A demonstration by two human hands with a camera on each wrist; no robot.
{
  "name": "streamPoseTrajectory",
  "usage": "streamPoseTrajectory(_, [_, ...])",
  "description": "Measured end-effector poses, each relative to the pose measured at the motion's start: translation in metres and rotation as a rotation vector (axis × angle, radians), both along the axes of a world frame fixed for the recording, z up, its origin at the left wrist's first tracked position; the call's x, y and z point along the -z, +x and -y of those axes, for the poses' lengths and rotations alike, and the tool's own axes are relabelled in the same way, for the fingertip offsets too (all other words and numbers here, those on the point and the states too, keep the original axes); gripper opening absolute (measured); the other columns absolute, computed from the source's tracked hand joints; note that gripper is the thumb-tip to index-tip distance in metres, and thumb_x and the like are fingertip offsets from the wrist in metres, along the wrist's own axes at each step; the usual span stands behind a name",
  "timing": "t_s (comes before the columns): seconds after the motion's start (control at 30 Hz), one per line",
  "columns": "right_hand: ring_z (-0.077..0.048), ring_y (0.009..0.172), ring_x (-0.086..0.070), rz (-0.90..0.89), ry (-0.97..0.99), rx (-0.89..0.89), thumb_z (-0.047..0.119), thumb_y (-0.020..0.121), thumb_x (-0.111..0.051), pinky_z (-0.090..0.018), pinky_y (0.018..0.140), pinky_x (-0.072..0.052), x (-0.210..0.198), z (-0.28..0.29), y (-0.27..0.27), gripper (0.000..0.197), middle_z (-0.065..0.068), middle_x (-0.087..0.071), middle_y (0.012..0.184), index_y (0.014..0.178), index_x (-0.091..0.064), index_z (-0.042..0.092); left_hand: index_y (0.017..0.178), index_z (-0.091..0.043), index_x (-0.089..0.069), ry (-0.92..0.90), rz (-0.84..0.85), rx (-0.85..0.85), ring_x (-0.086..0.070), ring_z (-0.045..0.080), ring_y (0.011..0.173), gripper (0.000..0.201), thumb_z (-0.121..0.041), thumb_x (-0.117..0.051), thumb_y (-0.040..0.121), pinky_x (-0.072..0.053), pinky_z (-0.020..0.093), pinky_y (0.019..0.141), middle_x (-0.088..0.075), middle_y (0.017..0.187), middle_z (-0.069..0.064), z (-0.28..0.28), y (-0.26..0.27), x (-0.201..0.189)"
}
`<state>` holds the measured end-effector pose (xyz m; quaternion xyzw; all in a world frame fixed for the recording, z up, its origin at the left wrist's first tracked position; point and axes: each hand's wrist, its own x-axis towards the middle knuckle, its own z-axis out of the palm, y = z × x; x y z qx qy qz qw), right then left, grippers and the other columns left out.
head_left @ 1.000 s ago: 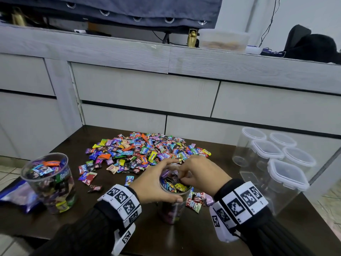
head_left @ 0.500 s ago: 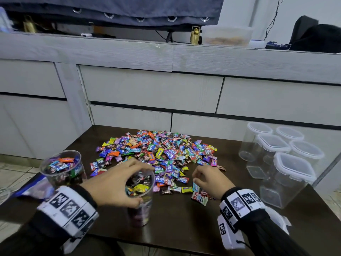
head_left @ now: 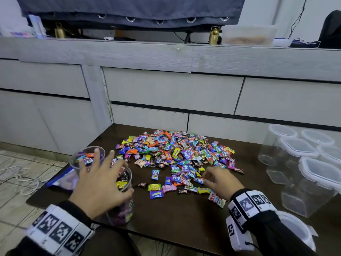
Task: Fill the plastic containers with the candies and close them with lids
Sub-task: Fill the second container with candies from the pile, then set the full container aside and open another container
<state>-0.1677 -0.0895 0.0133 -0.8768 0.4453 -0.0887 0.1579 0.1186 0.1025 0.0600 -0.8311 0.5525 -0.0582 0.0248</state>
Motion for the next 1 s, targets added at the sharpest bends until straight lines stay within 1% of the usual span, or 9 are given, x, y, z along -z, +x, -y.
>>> streamPoseTrajectory(0.13, [-0.008,0.088,-0.057,0.004,0.000,-0.009,0.033,0.091,-0.058,-0.028,0.080,-0.052,0.001,0.002,0.001,0.007,0.007,-0.057,0.099,0.097,-0.058,0.029,0.133,-0.049,-0.023,0.041,-0.049,-0.093,-0.003,0.040,0.148,0.078,-0.082,-0.049,0.067,-0.022,0.067,0.109,-0.006,0.162,0.002,0.001,0.011,0.002])
streamPoseTrajectory(0.23, [-0.006,0.088,-0.056,-0.003,-0.006,-0.010,0.034,0.091,-0.057,-0.026,0.079,-0.051,0.003,0.003,0.001,0.006,0.008,-0.056,0.098,0.095,-0.056,0.031,0.129,-0.045,-0.029,0.007,-0.193,-0.080,-0.013,0.035,0.146,0.074,-0.070,-0.063,0.067,-0.033,0.058,0.109,-0.012,0.160,0.000,0.000,0.025,0.004])
streamPoseTrajectory(0.3, [-0.006,0.088,-0.056,-0.013,-0.004,-0.007,0.035,0.091,-0.057,-0.025,0.078,-0.051,0.004,0.004,0.000,0.007,0.008,-0.056,0.099,0.097,-0.056,0.031,0.126,-0.042,-0.035,-0.050,-0.262,-0.040,-0.022,0.031,0.144,0.073,-0.063,-0.069,0.065,-0.034,0.050,0.112,-0.019,0.157,0.002,0.000,0.034,0.005])
streamPoseTrajectory(0.43, [-0.008,0.090,-0.057,-0.054,0.007,0.006,0.033,0.092,-0.057,-0.026,0.080,-0.051,0.009,0.005,-0.002,0.009,0.007,-0.057,0.101,0.100,-0.058,0.029,0.122,-0.041,-0.042,-0.102,-0.280,-0.005,-0.033,0.029,0.138,0.074,-0.065,-0.065,0.055,-0.034,0.047,0.112,-0.028,0.154,0.002,0.002,0.047,0.007])
streamPoseTrajectory(0.5, [-0.008,0.092,-0.057,-0.067,0.025,0.014,0.032,0.092,-0.057,-0.025,0.081,-0.050,0.011,0.005,-0.003,0.008,0.007,-0.056,0.103,0.099,-0.058,0.029,0.123,-0.040,-0.044,-0.111,-0.285,-0.003,-0.033,0.028,0.138,0.076,-0.065,-0.064,0.055,-0.034,0.046,0.112,-0.029,0.153,0.000,0.005,0.053,0.005])
streamPoseTrajectory(0.6, [-0.012,0.098,-0.056,-0.104,0.054,0.029,0.031,0.091,-0.058,-0.028,0.086,-0.049,0.017,0.006,-0.005,0.012,0.004,-0.054,0.108,0.103,-0.060,0.028,0.127,-0.039,-0.042,-0.097,-0.289,-0.004,-0.030,0.027,0.138,0.076,-0.061,-0.071,0.061,-0.034,0.045,0.112,-0.028,0.153,-0.003,0.011,0.064,0.001])
streamPoseTrajectory(0.83, [-0.018,0.117,-0.046,-0.225,0.098,0.047,0.031,0.088,-0.062,-0.032,0.095,-0.044,0.035,0.006,-0.006,0.025,0.001,-0.047,0.119,0.112,-0.056,0.028,0.134,-0.028,-0.045,-0.085,-0.302,0.034,-0.030,0.026,0.141,0.076,-0.049,-0.078,0.069,-0.026,0.040,0.116,-0.029,0.157,0.002,0.024,0.082,-0.009])
streamPoseTrajectory(0.93, [-0.018,0.118,-0.045,-0.216,0.096,0.051,0.031,0.088,-0.061,-0.033,0.095,-0.044,0.035,0.005,-0.007,0.025,0.000,-0.047,0.119,0.112,-0.056,0.028,0.133,-0.028,-0.045,-0.078,-0.295,0.043,-0.030,0.027,0.141,0.074,-0.049,-0.079,0.070,-0.027,0.042,0.115,-0.028,0.157,0.003,0.026,0.085,-0.008])
streamPoseTrajectory(1.0, [-0.019,0.117,-0.046,-0.188,0.083,0.054,0.029,0.088,-0.059,-0.035,0.095,-0.045,0.030,0.004,-0.009,0.023,0.000,-0.048,0.116,0.111,-0.057,0.028,0.134,-0.030,-0.045,-0.072,-0.278,0.039,-0.029,0.027,0.143,0.077,-0.054,-0.078,0.070,-0.030,0.045,0.114,-0.027,0.158,0.002,0.027,0.087,-0.006])
